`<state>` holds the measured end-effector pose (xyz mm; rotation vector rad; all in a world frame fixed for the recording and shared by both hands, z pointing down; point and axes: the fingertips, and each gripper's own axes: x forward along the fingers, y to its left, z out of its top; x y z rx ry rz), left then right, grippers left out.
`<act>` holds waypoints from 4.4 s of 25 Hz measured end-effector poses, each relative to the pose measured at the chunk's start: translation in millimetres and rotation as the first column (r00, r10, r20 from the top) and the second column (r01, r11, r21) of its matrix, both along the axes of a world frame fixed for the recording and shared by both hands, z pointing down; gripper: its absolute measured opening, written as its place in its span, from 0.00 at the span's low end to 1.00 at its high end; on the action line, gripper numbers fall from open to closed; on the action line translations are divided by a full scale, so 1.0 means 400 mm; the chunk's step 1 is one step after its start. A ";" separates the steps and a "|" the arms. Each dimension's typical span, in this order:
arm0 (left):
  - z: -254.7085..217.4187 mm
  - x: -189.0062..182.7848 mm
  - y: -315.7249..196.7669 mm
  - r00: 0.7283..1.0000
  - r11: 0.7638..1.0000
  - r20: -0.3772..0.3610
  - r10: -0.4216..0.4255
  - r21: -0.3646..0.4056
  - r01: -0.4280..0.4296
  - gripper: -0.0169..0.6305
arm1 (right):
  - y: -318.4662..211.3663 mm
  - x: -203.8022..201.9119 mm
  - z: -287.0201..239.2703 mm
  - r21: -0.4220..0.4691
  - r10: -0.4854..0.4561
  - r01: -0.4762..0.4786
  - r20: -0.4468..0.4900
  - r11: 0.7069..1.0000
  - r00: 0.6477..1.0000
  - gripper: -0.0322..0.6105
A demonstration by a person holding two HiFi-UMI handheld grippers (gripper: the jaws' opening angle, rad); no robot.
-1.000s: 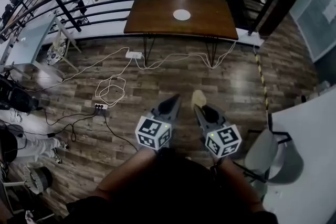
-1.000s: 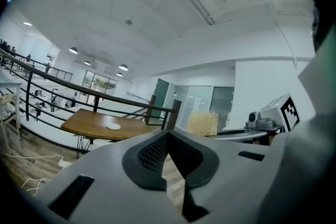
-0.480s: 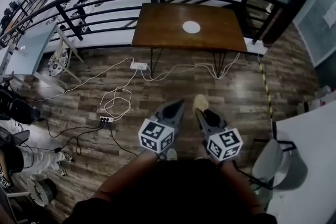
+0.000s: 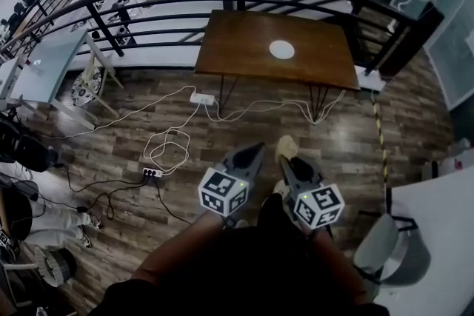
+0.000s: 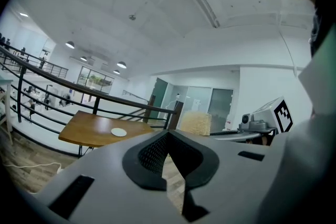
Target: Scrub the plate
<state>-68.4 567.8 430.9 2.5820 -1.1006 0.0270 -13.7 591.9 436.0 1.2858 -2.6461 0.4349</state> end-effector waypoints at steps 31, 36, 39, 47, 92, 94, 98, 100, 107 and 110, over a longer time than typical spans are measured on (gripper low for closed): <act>0.080 0.352 -0.854 0.996 0.987 -0.004 -0.090 -0.133 0.089 0.04 | -0.844 0.362 0.062 -0.088 -0.170 0.175 0.059 0.981 0.984 0.14; 0.100 0.359 -0.939 0.996 0.985 0.003 -0.084 -0.148 0.084 0.04 | -0.910 0.403 0.073 -0.100 -0.140 0.145 0.049 0.984 0.989 0.14; 0.123 0.355 -1.020 0.997 0.986 0.014 -0.072 -0.148 0.073 0.04 | -0.969 0.418 0.092 -0.121 -0.109 0.113 0.041 0.986 0.993 0.14; 0.166 0.328 -1.279 0.999 0.985 0.028 0.034 -0.168 -0.029 0.04 | -1.234 0.375 0.114 -0.136 -0.025 0.027 0.016 0.990 1.000 0.14; 0.632 0.277 -2.050 0.995 0.838 0.012 0.100 -0.539 -0.078 0.07 | -2.086 0.437 0.632 -0.580 -0.087 0.030 -0.070 0.814 0.994 0.14; 0.674 0.278 -2.044 0.993 0.815 0.025 0.119 -0.573 -0.083 0.07 | -2.079 0.433 0.689 -0.606 -0.126 0.041 -0.099 0.794 0.987 0.14; 0.760 0.271 -2.027 0.988 0.778 0.078 0.136 -0.626 -0.058 0.12 | -2.050 0.425 0.815 -0.668 -0.194 0.058 -0.131 0.742 0.972 0.14; 0.799 0.266 -2.025 0.985 0.767 0.107 0.136 -0.641 -0.036 0.15 | -2.042 0.430 0.870 -0.691 -0.219 0.053 -0.155 0.721 0.963 0.14; 0.886 0.262 -1.996 0.981 0.712 0.146 0.131 -0.702 0.010 0.25 | -2.029 0.457 0.956 -0.701 -0.287 0.032 -0.249 0.712 0.925 0.14; 0.927 0.267 -1.976 0.984 0.677 0.126 0.122 -0.736 0.010 0.26 | -2.034 0.460 0.968 -0.697 -0.291 0.034 -0.254 0.716 0.922 0.14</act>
